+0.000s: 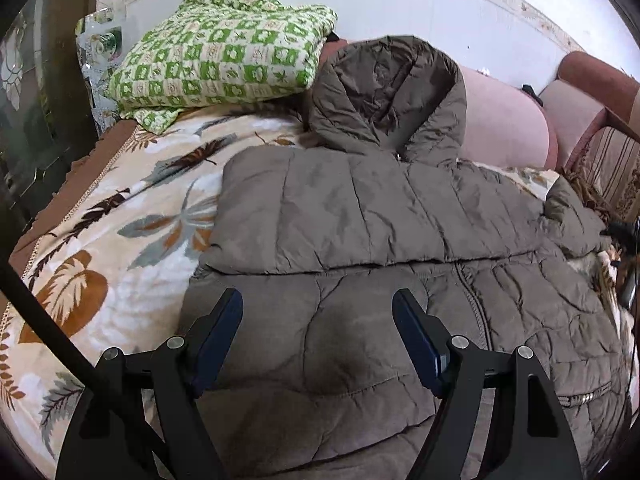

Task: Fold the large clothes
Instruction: 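Grasp the other coat sleeve with the right tool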

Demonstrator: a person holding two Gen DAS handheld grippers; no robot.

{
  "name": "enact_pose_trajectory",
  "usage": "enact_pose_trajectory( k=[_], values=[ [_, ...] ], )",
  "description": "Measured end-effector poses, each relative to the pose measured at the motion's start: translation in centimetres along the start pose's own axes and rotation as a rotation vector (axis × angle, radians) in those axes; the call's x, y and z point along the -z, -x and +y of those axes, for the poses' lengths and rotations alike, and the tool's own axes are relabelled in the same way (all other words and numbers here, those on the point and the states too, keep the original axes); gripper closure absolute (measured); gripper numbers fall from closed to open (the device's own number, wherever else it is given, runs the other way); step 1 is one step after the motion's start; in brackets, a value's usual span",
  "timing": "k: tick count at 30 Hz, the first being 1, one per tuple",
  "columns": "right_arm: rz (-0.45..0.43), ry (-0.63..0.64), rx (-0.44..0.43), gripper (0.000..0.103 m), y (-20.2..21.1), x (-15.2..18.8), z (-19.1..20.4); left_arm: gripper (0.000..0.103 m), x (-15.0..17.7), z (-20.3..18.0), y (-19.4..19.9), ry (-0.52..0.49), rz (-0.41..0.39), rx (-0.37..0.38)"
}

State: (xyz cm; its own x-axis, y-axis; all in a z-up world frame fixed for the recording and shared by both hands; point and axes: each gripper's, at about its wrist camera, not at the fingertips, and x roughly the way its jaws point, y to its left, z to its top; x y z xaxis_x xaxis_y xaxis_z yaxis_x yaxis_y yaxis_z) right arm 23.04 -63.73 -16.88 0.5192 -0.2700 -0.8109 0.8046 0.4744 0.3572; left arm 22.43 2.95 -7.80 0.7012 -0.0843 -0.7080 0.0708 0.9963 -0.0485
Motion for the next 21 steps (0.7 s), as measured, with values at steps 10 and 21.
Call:
enact_pose_trajectory(
  k=[10,21],
  values=[
    [0.008,-0.087,-0.097,0.096,0.6,-4.0,1.6,0.027,0.1,1.2,-1.2,0.036,0.045,-0.026],
    [-0.211,0.357,-0.215,0.097,19.5,-1.9,15.9,0.027,-2.2,6.6,2.9,0.217,-0.067,-0.122]
  ],
)
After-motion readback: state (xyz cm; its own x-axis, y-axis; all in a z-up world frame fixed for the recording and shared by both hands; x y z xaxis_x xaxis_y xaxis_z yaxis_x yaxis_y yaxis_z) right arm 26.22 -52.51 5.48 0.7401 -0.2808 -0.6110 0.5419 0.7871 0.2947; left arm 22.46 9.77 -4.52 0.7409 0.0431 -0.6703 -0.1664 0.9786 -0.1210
